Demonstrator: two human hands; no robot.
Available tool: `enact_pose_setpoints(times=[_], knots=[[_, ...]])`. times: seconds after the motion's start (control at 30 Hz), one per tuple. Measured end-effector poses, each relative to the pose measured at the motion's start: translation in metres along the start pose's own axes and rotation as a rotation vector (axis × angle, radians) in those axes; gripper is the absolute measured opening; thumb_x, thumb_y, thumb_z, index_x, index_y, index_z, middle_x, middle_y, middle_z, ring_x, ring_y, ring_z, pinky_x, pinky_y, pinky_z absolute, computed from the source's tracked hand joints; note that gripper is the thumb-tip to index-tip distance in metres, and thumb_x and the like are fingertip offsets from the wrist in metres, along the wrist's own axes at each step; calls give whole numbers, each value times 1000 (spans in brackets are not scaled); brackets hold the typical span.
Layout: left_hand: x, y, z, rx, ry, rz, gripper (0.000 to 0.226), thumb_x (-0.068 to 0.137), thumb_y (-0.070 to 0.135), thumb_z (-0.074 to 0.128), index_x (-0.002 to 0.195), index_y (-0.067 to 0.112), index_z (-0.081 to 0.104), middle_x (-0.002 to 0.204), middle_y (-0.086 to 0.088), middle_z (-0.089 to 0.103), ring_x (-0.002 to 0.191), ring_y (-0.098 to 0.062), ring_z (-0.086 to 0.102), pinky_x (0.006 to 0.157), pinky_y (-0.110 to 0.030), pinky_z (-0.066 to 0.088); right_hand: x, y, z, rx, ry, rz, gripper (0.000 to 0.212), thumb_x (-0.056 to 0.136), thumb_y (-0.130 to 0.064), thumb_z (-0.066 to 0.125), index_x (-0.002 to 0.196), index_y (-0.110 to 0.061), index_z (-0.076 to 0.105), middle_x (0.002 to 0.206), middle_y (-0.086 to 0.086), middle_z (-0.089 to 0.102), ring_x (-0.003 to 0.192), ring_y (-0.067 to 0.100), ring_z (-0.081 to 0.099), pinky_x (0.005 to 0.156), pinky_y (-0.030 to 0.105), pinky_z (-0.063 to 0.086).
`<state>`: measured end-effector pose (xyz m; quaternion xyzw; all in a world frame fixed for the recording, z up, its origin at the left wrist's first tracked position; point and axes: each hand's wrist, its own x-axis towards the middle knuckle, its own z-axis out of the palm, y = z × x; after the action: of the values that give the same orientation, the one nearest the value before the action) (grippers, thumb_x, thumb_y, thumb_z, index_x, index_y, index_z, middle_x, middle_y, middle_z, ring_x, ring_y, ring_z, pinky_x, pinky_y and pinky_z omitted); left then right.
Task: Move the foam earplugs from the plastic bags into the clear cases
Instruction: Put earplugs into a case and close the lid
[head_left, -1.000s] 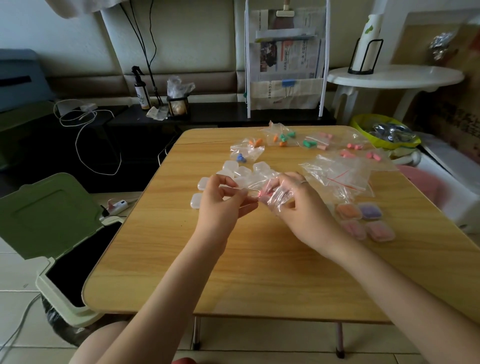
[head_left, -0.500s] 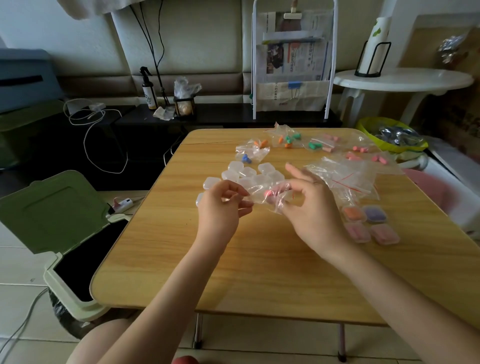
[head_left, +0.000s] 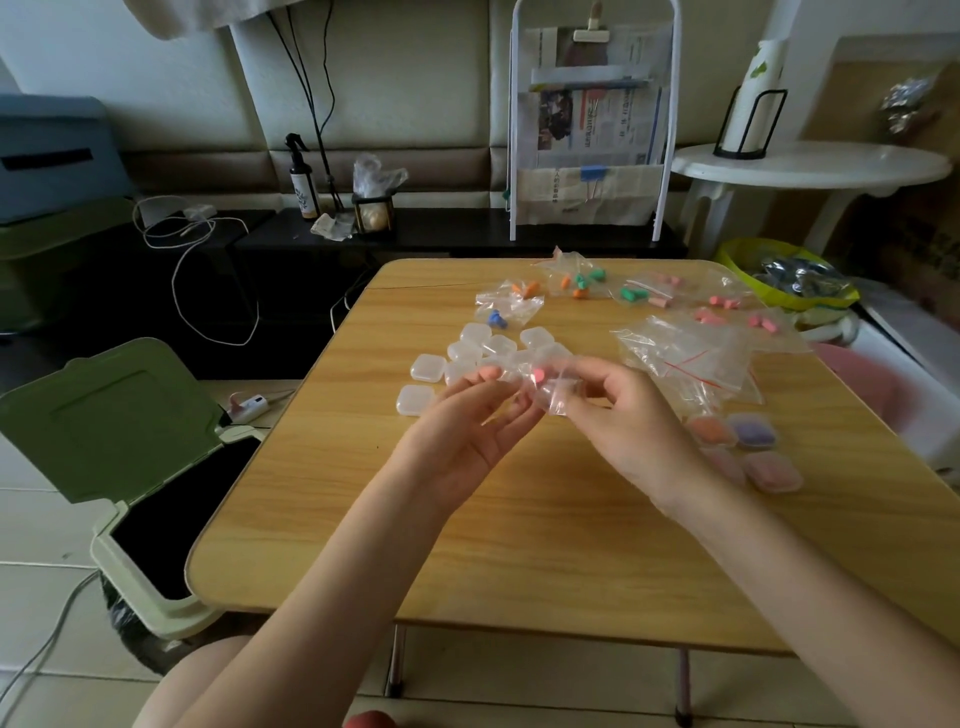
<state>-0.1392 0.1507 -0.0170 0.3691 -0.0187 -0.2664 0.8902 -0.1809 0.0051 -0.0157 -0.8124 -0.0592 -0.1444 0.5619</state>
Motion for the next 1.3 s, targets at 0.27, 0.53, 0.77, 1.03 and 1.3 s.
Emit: enact_pose_setpoints(times=[0.27,0.53,0.77,1.03,1.3], knots=[[3,0,3,-151,50,25,18,88,-12,46,99,-2,55,85,-15,61,77,-19,63,79,-33,57,6,6,-4,-334,119,-220,13,79,-18,76,91,-19,70,88,-9,65,88,13,56,80,29,46],[4,1,6,-279,31,-44,39,73,-9,55,111,-3,50,84,-22,63,75,-26,69,82,-35,55,7,8,-12,-474,47,-297,34,80,-58,52,95,-31,67,92,-31,55,91,6,53,78,13,38],[3,-4,8,-363,5,-42,31,70,-11,55,101,-9,54,91,-24,62,87,-22,61,68,-33,60,3,4,2,337,-4,111,23,78,-24,69,98,-12,69,88,3,72,79,15,69,69,23,56],[10,6,-1,-469,165,45,19,86,-13,46,100,-3,53,91,-16,51,68,-14,49,55,-29,57,8,-1,-9,566,121,383,16,87,7,50,76,-4,55,79,10,61,70,22,65,61,25,56],[8,-2,0,-137,123,127,29,88,-16,42,98,6,60,101,-18,58,85,-19,60,71,-20,57,9,4,-13,325,78,464,37,73,17,24,77,-10,49,55,1,48,49,12,35,41,21,21]])
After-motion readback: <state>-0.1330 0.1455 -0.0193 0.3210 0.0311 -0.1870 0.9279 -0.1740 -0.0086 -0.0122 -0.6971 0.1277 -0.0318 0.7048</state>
